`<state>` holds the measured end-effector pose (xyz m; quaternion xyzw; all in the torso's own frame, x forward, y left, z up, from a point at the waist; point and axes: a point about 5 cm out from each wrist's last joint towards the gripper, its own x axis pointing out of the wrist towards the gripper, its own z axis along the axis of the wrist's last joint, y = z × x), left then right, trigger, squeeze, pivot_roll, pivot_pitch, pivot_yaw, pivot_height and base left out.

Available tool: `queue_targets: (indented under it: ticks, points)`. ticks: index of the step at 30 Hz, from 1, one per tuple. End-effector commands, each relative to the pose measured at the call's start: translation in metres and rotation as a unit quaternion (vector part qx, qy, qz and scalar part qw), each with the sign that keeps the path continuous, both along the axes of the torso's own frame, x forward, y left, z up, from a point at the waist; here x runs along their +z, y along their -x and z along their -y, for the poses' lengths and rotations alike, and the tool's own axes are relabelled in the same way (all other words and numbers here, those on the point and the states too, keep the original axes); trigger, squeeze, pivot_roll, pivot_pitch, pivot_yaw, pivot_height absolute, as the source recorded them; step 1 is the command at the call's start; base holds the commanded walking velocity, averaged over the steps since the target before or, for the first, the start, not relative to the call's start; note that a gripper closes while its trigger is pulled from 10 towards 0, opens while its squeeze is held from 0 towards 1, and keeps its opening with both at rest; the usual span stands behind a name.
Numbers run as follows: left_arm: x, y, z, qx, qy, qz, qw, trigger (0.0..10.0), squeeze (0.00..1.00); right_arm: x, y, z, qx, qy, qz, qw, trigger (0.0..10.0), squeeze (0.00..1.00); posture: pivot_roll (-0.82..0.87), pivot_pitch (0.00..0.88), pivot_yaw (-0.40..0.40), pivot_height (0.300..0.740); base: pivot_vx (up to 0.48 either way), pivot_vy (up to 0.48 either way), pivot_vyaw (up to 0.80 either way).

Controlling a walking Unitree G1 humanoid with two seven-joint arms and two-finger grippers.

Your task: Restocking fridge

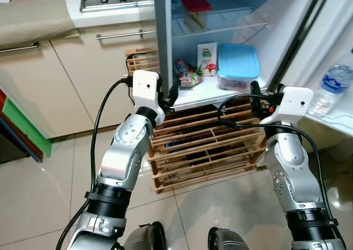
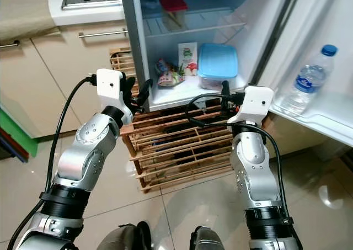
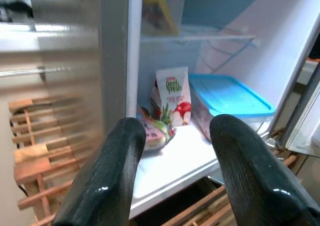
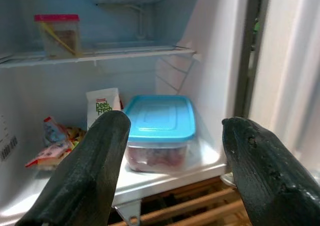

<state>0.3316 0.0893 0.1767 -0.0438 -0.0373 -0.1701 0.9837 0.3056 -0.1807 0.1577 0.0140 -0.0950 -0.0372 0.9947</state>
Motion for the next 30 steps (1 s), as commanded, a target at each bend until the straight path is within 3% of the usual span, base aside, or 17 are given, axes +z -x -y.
queue_targets:
  ticks: [1, 8, 18, 30]
  points:
    - [0.005, -0.001, -0.005, 0.011, 0.002, 0.021, 1.0, 10.0, 0.0, 0.004, 0.001, 0.003, 0.003, 0.01, 0.003, 1.0, 10.0, 0.0, -0.17, 0.005, 0.038, 0.74, 0.0, 0.0, 0.0]
    - [0.02, 0.003, 0.011, -0.047, -0.004, 0.072, 0.996, 10.0, 0.0, 0.003, -0.005, -0.004, 0.017, 0.003, 0.0, 1.0, 10.0, 0.0, -0.16, 0.0, 0.037, 0.74, 0.2, 0.0, 0.0]
    - [0.02, 0.002, 0.013, -0.06, -0.025, 0.084, 0.994, 10.0, 0.0, -0.003, -0.009, -0.008, 0.021, 0.0, -0.008, 1.0, 10.0, 0.0, -0.14, 0.0, 0.046, 0.74, 0.447, 0.0, 0.0]
    - [0.021, 0.005, 0.022, -0.095, -0.037, 0.096, 0.99, 10.0, 0.0, -0.009, -0.011, -0.009, 0.022, -0.004, -0.028, 0.999, 10.0, 0.0, -0.14, 0.0, 0.051, 0.74, 0.389, -0.276, -0.07]
